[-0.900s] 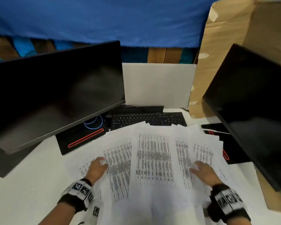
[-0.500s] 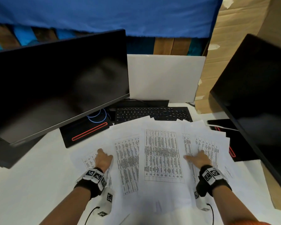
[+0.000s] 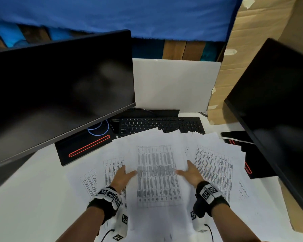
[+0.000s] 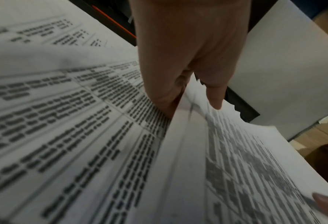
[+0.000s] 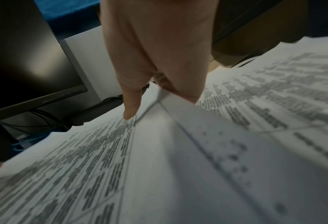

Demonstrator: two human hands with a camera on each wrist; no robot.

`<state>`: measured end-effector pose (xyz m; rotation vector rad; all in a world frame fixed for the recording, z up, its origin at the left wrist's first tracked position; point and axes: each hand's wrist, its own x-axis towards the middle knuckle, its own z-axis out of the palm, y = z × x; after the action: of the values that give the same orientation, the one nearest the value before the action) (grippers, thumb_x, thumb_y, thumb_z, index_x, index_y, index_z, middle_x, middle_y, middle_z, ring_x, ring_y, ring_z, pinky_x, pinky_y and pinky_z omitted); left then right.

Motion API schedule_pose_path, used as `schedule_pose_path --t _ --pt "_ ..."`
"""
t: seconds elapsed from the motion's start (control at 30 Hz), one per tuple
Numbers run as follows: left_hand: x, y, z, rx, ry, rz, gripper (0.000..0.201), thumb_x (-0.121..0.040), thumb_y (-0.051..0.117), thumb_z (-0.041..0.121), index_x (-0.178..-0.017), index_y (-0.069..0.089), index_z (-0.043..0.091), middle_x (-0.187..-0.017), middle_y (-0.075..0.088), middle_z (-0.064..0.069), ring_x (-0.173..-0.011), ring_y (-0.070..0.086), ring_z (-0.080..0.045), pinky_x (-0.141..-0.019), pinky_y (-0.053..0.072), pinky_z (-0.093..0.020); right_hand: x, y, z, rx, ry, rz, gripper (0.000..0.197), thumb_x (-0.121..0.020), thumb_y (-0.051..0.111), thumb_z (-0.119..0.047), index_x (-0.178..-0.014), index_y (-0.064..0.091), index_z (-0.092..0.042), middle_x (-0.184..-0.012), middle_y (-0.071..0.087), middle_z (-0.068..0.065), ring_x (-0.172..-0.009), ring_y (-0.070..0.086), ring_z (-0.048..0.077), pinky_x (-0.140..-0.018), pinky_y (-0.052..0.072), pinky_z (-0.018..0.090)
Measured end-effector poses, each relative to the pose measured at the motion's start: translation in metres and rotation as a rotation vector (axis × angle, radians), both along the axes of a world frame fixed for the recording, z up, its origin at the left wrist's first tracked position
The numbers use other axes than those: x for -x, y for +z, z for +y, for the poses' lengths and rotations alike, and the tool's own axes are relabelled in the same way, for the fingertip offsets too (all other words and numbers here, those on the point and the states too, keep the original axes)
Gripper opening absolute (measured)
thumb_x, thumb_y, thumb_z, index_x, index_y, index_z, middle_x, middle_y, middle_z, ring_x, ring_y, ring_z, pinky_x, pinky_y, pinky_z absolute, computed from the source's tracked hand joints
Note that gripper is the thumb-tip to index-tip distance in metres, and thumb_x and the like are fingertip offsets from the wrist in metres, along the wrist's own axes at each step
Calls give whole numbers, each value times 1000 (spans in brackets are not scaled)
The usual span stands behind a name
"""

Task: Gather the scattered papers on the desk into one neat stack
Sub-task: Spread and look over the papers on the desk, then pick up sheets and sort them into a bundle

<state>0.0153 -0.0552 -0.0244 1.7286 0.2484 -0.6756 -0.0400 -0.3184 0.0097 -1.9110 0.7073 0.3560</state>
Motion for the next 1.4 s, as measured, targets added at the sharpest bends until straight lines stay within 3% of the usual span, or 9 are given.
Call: schedule_pose_path --t 0.1,0.2,0.37,0.53,0.7,1.0,1.1,1.27,1.4 --pt "3 4 -12 10 -65 -51 31 -82 63 10 -111 53 2 -104 61 -8 -100 56 -23 -81 46 -26 -4 -8 14 -53 65 15 77 -77 71 -30 -139 32 -7 -143 40 2 -130 38 19 -112 29 38" --pt "3 7 -12 38 -40 -140 45 -82 60 1 -125 47 3 -117 59 -11 -107 55 -24 -99 41 -35 -9 -26 9 -113 53 1 89 -70 76 -36 -142 30 -9 -147 37 6 -133 39 25 -112 31 44" --pt "0 47 -3 162 -55 -300 39 -84 56 1 -115 56 24 -111 67 4 -107 61 -15 -95 47 -33 -8 2 6 -185 -34 -99 52 -79 70 -15 -125 48 -6 -119 60 9 -99 58 19 -82 51 28" --pt "-11 94 17 227 -77 -460 41 -82 57 0 -107 58 33 -101 70 23 -101 64 -2 -87 51 -18 -8 38 0 -273 -125 -248 73 -80 69 -20 -140 29 -19 -126 37 -5 -123 39 16 -111 33 42" --pt "-15 134 19 309 3 -581 40 -81 57 -4 -105 59 28 -96 72 20 -94 67 -2 -84 54 -20 -18 93 20 -335 74 -402 25 -87 58 -8 -109 60 -18 -106 64 -7 -90 65 -1 -99 48 32" --pt "-2 171 18 374 -18 -690 26 -74 71 13 -94 61 28 -86 72 25 -85 67 2 -71 53 -14 -17 139 44 -255 32 -640 23 -81 66 -6 -90 62 -27 -89 64 -15 -72 63 -17 -63 47 0" --pt "5 169 18 385 -25 -660 36 -62 75 37 -95 62 30 -89 73 22 -88 67 1 -71 52 -14 -12 134 50 -241 48 -593 21 -81 66 -7 -92 61 -24 -93 65 -8 -75 63 -12 -72 50 4" --pt "5 161 16 362 -14 -634 27 -73 69 15 -94 59 28 -84 72 27 -84 66 6 -70 52 -11 -7 133 52 -254 -6 -589 18 -82 65 -9 -95 62 -21 -93 65 -8 -83 60 -3 -70 47 4" --pt "11 117 16 149 -60 -491 66 -73 67 47 -127 43 19 -114 62 12 -104 58 1 -99 44 -32 0 116 50 -134 65 -470 20 -85 63 -14 -105 61 -14 -103 63 -4 -97 61 11 -89 43 25"
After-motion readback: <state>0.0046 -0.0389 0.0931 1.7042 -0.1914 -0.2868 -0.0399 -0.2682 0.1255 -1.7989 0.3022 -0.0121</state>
